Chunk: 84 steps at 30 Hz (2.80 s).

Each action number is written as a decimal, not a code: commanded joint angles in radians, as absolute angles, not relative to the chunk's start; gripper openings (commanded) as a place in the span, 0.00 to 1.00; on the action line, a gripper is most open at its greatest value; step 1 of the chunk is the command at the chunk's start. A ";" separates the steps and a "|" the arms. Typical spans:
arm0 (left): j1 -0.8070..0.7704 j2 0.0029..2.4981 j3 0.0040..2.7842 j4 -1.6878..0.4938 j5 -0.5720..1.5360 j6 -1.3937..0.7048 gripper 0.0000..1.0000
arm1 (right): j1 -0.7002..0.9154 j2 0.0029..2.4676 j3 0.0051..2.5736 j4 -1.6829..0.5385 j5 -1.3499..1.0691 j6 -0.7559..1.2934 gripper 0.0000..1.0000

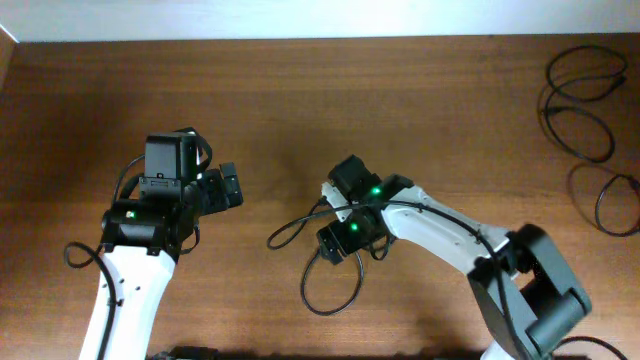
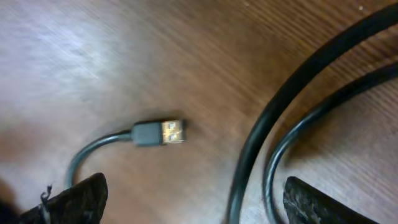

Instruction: Untangle cables

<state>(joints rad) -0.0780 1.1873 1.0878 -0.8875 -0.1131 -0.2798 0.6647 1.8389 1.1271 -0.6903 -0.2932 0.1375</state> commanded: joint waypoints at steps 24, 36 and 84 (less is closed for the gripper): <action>-0.074 1.180 1.092 -0.918 -0.090 -0.268 0.99 | 0.411 1.852 1.835 -0.996 0.308 0.162 0.04; -0.074 1.180 1.092 -0.919 -0.090 -0.268 0.99 | 0.165 1.954 1.842 -0.588 0.323 0.162 0.04; -0.074 1.180 1.092 -0.909 -0.091 -0.268 0.99 | -0.091 1.645 1.889 -1.214 -0.208 0.113 0.99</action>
<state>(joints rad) -0.0780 1.1873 1.0878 -0.9092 -0.1009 -0.2798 -0.0998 1.7088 1.8851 -1.1549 -0.0776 0.1051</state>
